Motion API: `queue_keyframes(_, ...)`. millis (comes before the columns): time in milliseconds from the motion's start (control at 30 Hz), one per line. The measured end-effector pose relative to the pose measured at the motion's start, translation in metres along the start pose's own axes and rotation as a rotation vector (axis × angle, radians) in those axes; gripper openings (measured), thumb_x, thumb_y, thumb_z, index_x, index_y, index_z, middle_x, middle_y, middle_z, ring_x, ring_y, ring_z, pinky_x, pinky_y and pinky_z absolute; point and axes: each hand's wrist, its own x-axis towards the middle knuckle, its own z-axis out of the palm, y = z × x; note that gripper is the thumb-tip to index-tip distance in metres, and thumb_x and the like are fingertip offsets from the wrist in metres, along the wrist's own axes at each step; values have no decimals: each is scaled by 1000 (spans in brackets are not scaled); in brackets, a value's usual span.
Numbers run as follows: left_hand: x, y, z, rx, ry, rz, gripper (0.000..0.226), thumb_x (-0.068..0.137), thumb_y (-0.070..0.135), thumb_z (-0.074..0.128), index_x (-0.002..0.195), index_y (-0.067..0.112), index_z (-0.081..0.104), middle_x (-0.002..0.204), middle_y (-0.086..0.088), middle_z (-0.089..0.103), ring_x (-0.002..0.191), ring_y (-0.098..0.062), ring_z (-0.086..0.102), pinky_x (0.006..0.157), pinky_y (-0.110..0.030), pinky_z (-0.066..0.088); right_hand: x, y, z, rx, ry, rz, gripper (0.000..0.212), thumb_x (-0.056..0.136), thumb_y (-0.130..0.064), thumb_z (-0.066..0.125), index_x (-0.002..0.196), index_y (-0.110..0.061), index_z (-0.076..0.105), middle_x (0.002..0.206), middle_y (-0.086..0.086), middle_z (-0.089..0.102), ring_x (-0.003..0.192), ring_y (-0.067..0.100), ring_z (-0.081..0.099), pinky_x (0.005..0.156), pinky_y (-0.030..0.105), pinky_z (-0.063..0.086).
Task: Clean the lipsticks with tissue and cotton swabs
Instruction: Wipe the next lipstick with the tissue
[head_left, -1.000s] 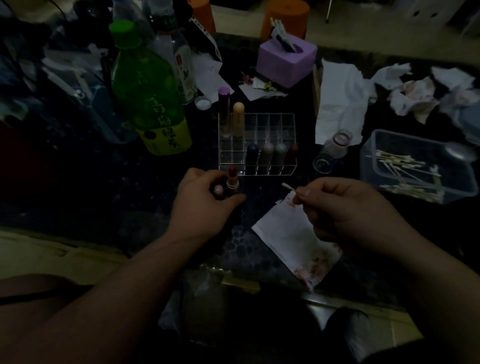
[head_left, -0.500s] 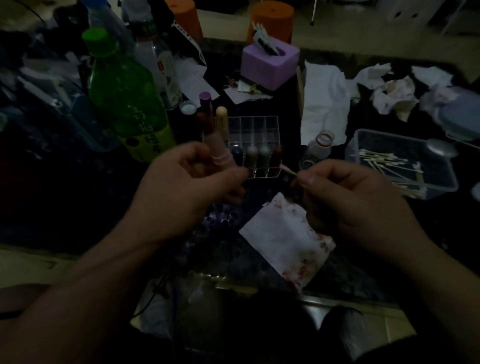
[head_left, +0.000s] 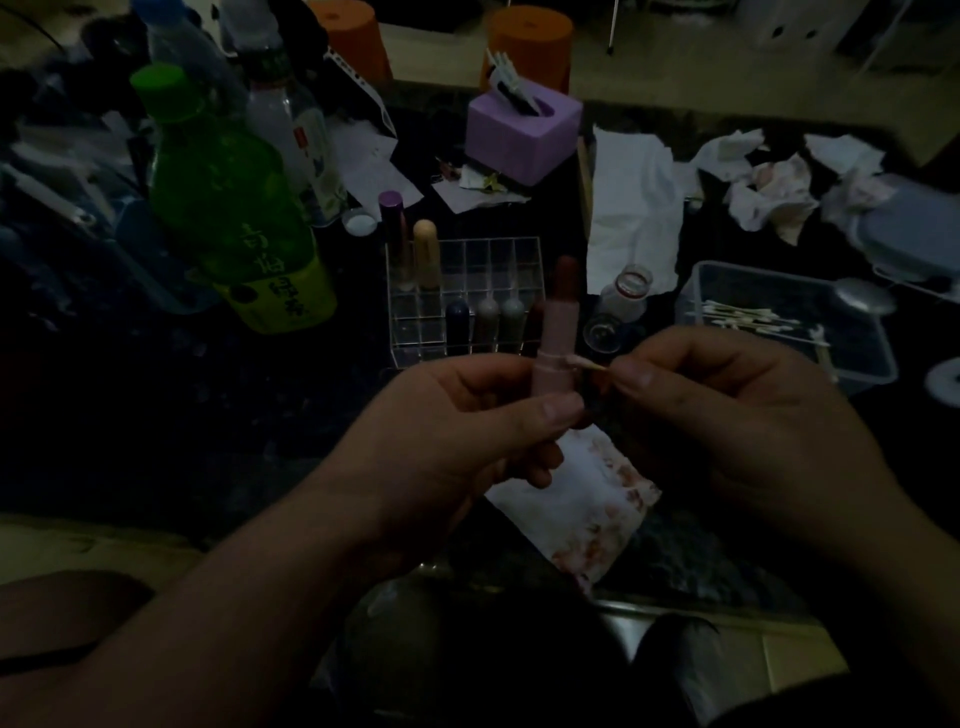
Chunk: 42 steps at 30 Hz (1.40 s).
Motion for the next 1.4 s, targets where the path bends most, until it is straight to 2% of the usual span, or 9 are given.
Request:
queue_keyframes(133, 2, -1, 0, 65, -19, 11, 24, 77, 12, 74, 99, 5, 77, 92, -21, 71, 63, -14, 61, 60, -24, 50, 1, -1, -2, -28, -33, -6, 13, 80, -22, 67, 70, -14, 72, 65, 36, 44, 53, 30, 39, 48, 36, 30)
queue_keyframes(267, 2, 0, 0, 131, -53, 46, 24, 78, 12, 70, 101, 9, 78, 93, -14, 73, 66, -13, 61, 63, -24, 50, 2, -1, -3, -38, -65, 15, 14, 80, -21, 70, 68, -14, 72, 55, 15, 53, 51, 28, 36, 46, 36, 29)
queue_keyframes(433, 2, 0, 0, 57, -66, 31, 32, 81, 10, 64, 111, 4, 74, 93, -13, 73, 71, -16, 62, 66, -25, 52, 1, -3, -4, -14, -40, 34, 16, 78, -19, 69, 64, -11, 70, 64, 39, 41, 46, 42, 27, 48, 41, 20)
queue_keyframes(600, -1, 3, 2, 218, -49, 99, 22, 84, 15, 71, 105, 10, 76, 94, -12, 76, 77, -17, 70, 67, -25, 55, -1, -3, -5, -66, -26, 6, 18, 79, -22, 71, 66, -11, 70, 64, 38, 44, 46, 47, 30, 48, 39, 26)
queue_keyframes(900, -3, 2, 9, 152, 2, 96, 34, 65, 14, 73, 95, 4, 62, 68, -3, 70, 51, -18, 64, 51, -26, 51, -2, 1, 0, -92, -43, -39, 15, 78, -24, 68, 66, -14, 70, 54, 11, 56, 44, 19, 46, 46, 25, 39)
queue_keyframes(1033, -1, 2, 8, 188, -15, 102, 37, 69, 16, 73, 104, 5, 66, 70, -2, 69, 56, -17, 60, 59, -23, 51, -3, 0, 1, -91, -35, -29, 16, 77, -24, 68, 65, -14, 70, 54, 13, 56, 45, 22, 45, 45, 25, 39)
queue_keyframes(1167, -1, 1, 5, 304, -47, 117, 30, 82, 25, 71, 110, 17, 74, 69, -6, 69, 67, -18, 65, 79, -22, 52, -2, -1, 0, -176, -11, -65, 16, 79, -27, 67, 68, -17, 72, 62, 24, 60, 49, 35, 50, 49, 32, 43)
queue_keyframes(1267, -2, 3, 4, 261, -69, 102, 26, 90, 23, 65, 113, 13, 73, 74, -10, 71, 71, -18, 68, 72, -24, 53, -3, -1, -2, -204, 2, -78, 15, 78, -29, 69, 71, -16, 72, 66, 28, 61, 55, 44, 54, 53, 36, 45)
queue_keyframes(1400, -3, 5, 6, 283, -43, 142, 25, 81, 15, 65, 104, 8, 72, 72, -4, 74, 63, -19, 69, 60, -27, 54, -4, -1, -1, -200, 3, -86, 17, 78, -27, 69, 71, -11, 71, 65, 27, 61, 53, 43, 53, 52, 36, 44)
